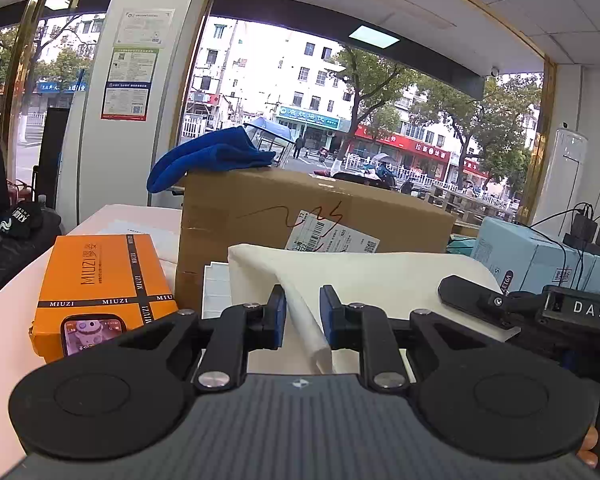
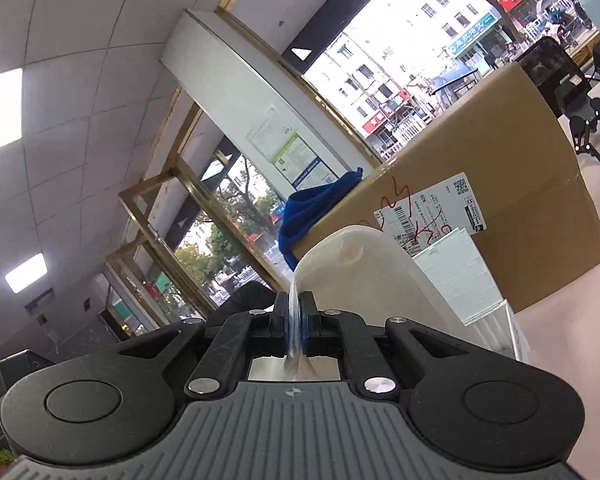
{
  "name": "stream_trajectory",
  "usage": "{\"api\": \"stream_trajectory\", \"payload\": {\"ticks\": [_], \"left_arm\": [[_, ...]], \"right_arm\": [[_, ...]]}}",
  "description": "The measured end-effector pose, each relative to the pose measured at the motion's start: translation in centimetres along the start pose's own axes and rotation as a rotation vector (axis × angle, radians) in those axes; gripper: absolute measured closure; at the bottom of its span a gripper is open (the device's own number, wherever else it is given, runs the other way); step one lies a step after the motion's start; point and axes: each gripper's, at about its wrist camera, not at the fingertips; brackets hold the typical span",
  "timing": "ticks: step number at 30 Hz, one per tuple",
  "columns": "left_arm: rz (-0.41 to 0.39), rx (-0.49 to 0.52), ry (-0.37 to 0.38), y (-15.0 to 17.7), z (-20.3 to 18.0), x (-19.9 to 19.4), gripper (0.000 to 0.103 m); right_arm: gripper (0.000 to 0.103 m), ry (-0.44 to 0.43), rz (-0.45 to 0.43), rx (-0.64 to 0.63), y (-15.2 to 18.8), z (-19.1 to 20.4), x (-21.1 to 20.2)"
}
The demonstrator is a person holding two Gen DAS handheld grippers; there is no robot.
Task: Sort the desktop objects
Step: 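Carry the white napkin with both grippers over the open white box, then lower the white napkin into the box and open both grippers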
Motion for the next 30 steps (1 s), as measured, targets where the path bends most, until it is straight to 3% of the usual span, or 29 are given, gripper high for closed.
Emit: {"api": "stream_trajectory", "payload": {"ticks": [3, 6, 16, 19, 24, 30], "left_arm": [[0.005, 0.015, -0.012, 0.0, -0.5, -0.3, 0.086], [0.047, 0.03, -0.045, 0.3, -0.5, 1.2, 0.086], [0.299, -0.069, -0.224, 2.7, 3.7, 12.3, 0.086], [0.315, -0.056, -0.249, 3.6, 4.1, 14.1, 0.086], [0.338, -0.013, -0.275, 5.4, 4.5, 16.2, 0.086], [0.272, 0.004, -0.272, 6.2, 4.7, 17.2, 0.086]], "right_arm": [[0.097, -0.022, 0.026, 0.012, 0.2, 0.5, -0.5], [0.097, 0.01, 0.06, 0.034, 0.5, -0.3, 0.2], [0.097, 0.212, 0.21, 0.211, 3.1, -8.3, 6.9], [0.097, 0.232, 0.218, 0.22, 4.2, -9.9, 8.1], [0.097, 0.274, 0.232, 0.125, 5.4, -10.7, 9.6], [0.097, 0.294, 0.226, -0.015, 6.4, -11.0, 10.8]]}}
Point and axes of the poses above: each gripper's, at about its wrist camera, not at the fingertips, and x roughly the way its jaws point, z to its left, y to its underside, and after that the axes turned 9 degrees about -x, right-handed
